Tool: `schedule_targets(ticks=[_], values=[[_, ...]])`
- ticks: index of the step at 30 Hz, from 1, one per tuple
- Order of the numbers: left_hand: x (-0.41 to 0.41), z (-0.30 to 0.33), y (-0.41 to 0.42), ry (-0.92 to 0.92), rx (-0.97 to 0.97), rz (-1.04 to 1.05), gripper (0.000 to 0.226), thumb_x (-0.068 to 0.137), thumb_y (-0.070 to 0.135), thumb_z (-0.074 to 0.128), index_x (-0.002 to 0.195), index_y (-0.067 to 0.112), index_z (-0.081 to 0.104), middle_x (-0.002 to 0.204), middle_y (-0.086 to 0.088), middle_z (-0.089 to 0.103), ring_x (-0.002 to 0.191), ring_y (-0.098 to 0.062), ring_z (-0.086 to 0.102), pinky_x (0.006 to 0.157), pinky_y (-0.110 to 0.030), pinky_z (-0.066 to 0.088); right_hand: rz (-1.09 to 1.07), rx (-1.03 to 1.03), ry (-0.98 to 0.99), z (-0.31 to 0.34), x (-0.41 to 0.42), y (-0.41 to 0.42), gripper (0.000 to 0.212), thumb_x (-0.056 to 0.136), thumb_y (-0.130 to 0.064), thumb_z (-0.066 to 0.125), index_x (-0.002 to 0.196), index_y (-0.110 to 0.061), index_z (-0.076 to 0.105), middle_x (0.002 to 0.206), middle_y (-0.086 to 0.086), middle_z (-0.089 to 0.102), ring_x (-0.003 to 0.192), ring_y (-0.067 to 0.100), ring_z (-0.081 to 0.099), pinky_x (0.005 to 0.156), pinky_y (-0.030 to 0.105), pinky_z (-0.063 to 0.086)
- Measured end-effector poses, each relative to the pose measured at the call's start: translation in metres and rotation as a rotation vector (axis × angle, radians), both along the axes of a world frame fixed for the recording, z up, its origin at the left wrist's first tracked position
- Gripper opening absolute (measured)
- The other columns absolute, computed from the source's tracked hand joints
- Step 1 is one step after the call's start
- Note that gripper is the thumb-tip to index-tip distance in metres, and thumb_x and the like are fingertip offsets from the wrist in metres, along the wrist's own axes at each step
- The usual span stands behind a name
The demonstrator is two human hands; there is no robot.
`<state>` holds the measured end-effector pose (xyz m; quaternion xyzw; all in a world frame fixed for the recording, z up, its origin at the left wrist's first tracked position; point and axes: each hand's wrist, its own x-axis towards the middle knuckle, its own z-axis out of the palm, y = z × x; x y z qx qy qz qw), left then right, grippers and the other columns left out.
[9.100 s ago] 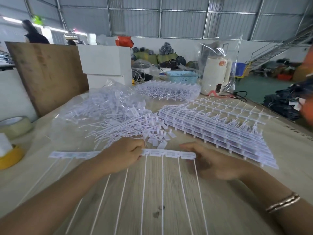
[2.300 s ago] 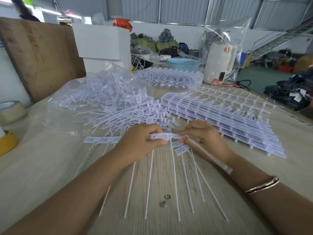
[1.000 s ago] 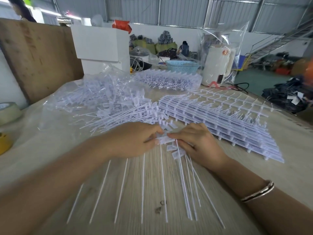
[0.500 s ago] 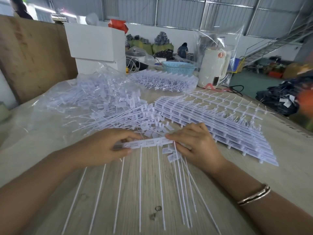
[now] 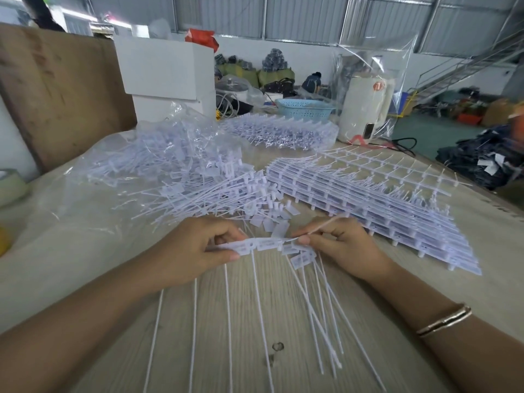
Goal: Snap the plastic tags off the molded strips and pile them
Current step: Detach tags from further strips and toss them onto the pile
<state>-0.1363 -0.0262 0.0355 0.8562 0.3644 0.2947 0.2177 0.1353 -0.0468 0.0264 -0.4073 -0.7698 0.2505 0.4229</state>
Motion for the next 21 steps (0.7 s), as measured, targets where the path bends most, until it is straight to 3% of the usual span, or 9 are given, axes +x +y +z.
schedule_targets(ticks=[3,7,10,12,21], values=[[0.0037,-0.0023,-0.0047,0.006,0.04,-0.028,0.035,0.075,0.011,0.076,0.087,0.04,0.061,0.08,0.02,0.062,0.081,0.003,0.056,0.067,-0.008,0.039,-0.009,-0.127,0.055,-0.002,0.0021,0.0004,0.009,0.081,-0.01,0.066,0.085,-0.013,0.074,0.082,-0.01,0.074,0.083,0.004,0.068,0.077,0.012,0.048],[0.0068,-0.0057,-0.0057,0.032,0.021,-0.045,0.025,0.078,0.01,0.074,0.088,0.03,0.064,0.081,0.014,0.063,0.078,0.001,0.054,0.065,-0.008,0.037,-0.016,-0.181,0.072,0.0004,0.0012,-0.0003,0.024,0.076,-0.03,0.063,0.079,-0.009,0.075,0.081,0.0,0.073,0.075,0.005,0.065,0.072,0.01,0.045],[0.007,-0.0067,-0.0059,0.031,0.018,-0.044,0.021,0.078,0.009,0.074,0.089,0.025,0.065,0.08,0.013,0.062,0.076,0.001,0.054,0.064,-0.008,0.037,-0.022,-0.208,0.075,-0.0004,0.0004,-0.0016,0.018,0.083,-0.019,0.064,0.075,-0.007,0.074,0.075,0.006,0.071,0.068,0.008,0.059,0.068,0.01,0.041],[0.0074,-0.0072,-0.0056,0.031,0.029,-0.043,0.022,0.078,0.009,0.074,0.088,0.027,0.064,0.079,0.014,0.062,0.076,0.001,0.054,0.064,-0.008,0.036,-0.032,-0.223,0.074,-0.0001,0.0003,-0.0016,0.018,0.086,-0.013,0.063,0.073,-0.006,0.073,0.07,-0.002,0.07,0.065,0.002,0.057,0.066,0.006,0.039],[0.0078,-0.0083,-0.004,0.067,0.083,-0.048,0.021,0.079,0.013,0.074,0.088,0.029,0.064,0.076,0.014,0.059,0.075,-0.002,0.052,0.061,-0.014,0.037,-0.024,-0.249,0.067,0.003,-0.0009,-0.0032,0.02,0.086,-0.01,0.061,0.07,-0.002,0.07,0.062,-0.009,0.065,0.06,-0.002,0.054,0.064,0.005,0.038]])
